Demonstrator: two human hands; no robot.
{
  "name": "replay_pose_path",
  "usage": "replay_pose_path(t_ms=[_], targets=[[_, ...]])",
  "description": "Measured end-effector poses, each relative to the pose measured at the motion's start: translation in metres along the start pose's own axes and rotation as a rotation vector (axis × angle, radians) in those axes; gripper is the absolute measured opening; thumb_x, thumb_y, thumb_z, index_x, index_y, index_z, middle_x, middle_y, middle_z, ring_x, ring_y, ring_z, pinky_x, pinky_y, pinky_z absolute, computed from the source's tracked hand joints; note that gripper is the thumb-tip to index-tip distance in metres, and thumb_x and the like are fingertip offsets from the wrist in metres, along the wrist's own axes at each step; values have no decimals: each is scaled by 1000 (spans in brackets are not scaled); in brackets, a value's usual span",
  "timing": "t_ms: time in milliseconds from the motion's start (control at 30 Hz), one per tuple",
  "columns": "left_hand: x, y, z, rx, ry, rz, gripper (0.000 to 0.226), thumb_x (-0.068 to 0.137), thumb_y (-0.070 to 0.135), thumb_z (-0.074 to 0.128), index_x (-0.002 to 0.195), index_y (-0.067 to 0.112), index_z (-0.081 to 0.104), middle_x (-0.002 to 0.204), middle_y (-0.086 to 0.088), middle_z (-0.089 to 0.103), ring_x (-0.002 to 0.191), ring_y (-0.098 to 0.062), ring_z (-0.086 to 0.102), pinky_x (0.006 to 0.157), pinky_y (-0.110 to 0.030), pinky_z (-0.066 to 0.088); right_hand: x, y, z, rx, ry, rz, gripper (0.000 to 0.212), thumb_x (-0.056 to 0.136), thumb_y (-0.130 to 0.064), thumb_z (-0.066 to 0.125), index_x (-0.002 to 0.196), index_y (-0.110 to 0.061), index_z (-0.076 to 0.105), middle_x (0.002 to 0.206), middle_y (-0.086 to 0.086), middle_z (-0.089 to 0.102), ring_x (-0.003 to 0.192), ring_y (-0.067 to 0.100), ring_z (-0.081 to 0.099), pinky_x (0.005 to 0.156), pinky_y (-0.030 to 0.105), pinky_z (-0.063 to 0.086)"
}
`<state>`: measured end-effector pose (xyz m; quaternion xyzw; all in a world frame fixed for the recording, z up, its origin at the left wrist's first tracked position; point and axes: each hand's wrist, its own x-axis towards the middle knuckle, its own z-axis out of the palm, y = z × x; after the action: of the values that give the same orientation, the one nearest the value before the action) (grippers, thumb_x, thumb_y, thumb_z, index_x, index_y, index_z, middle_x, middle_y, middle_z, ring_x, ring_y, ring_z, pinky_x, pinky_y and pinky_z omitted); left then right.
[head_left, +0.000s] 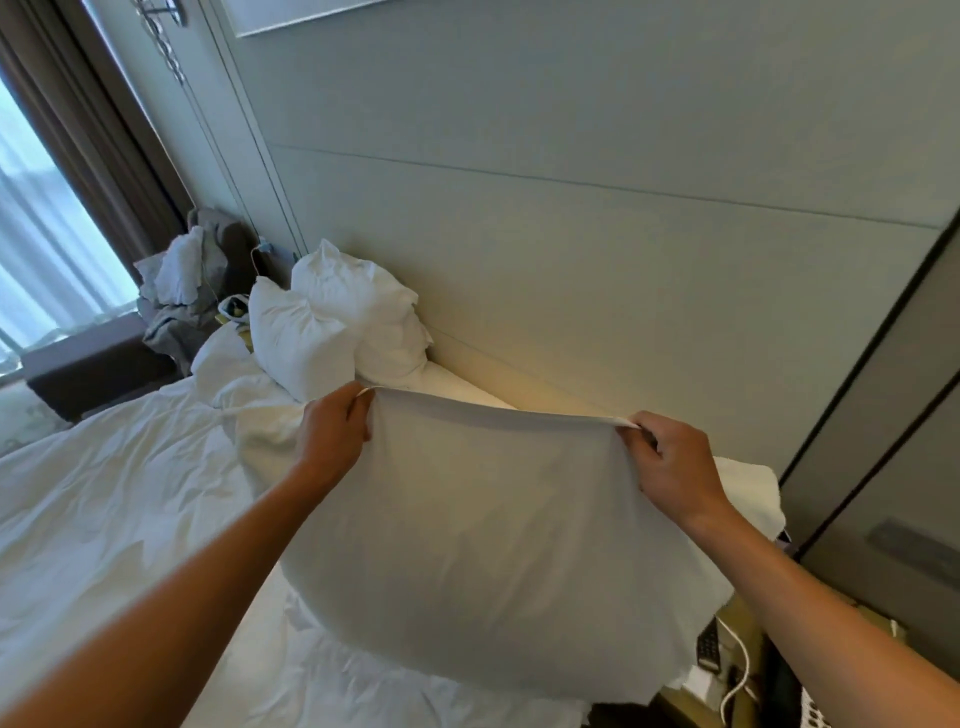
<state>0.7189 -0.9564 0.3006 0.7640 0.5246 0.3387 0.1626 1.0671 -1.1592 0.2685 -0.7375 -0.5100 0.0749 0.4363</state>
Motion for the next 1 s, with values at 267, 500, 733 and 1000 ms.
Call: replay_pose_path(t_ms=[267, 500, 733, 1000], targets=[[51, 45, 61, -56, -31, 29, 35, 108, 33, 43, 76, 30, 60, 55, 3, 68, 62, -11, 66, 70, -31, 51, 48, 41, -37, 25, 69, 33, 33, 106, -21, 59, 75, -16, 67, 53, -2, 64, 55, 9, 65, 60, 29, 52], [124, 64, 110, -66, -86, 78, 33, 108, 30, 42, 86, 22, 66, 60, 1, 69, 65, -15, 67, 75, -32, 52, 106, 75, -27, 32, 144, 124, 27, 105, -19, 59, 81, -17, 72, 60, -5, 70, 63, 3, 68, 66, 31, 54], [222, 53, 169, -71, -172, 107, 35, 108, 31, 42, 83, 22, 65, 61, 0, 68, 65, -15, 65, 70, -31, 50, 171, 98, 6, -20, 163, 257, 32, 102, -16, 57, 72, -18, 68, 63, -7, 71, 62, 8, 65, 65, 34, 53], [313, -4, 247, 25, -280, 133, 34, 106, 38, 39, 85, 26, 63, 59, 3, 65, 62, -16, 63, 70, -38, 55, 221, 131, 79, -51, 116, 399, 35, 104, -14, 52, 71, -7, 59, 61, -1, 69, 60, 5, 66, 57, 31, 50]])
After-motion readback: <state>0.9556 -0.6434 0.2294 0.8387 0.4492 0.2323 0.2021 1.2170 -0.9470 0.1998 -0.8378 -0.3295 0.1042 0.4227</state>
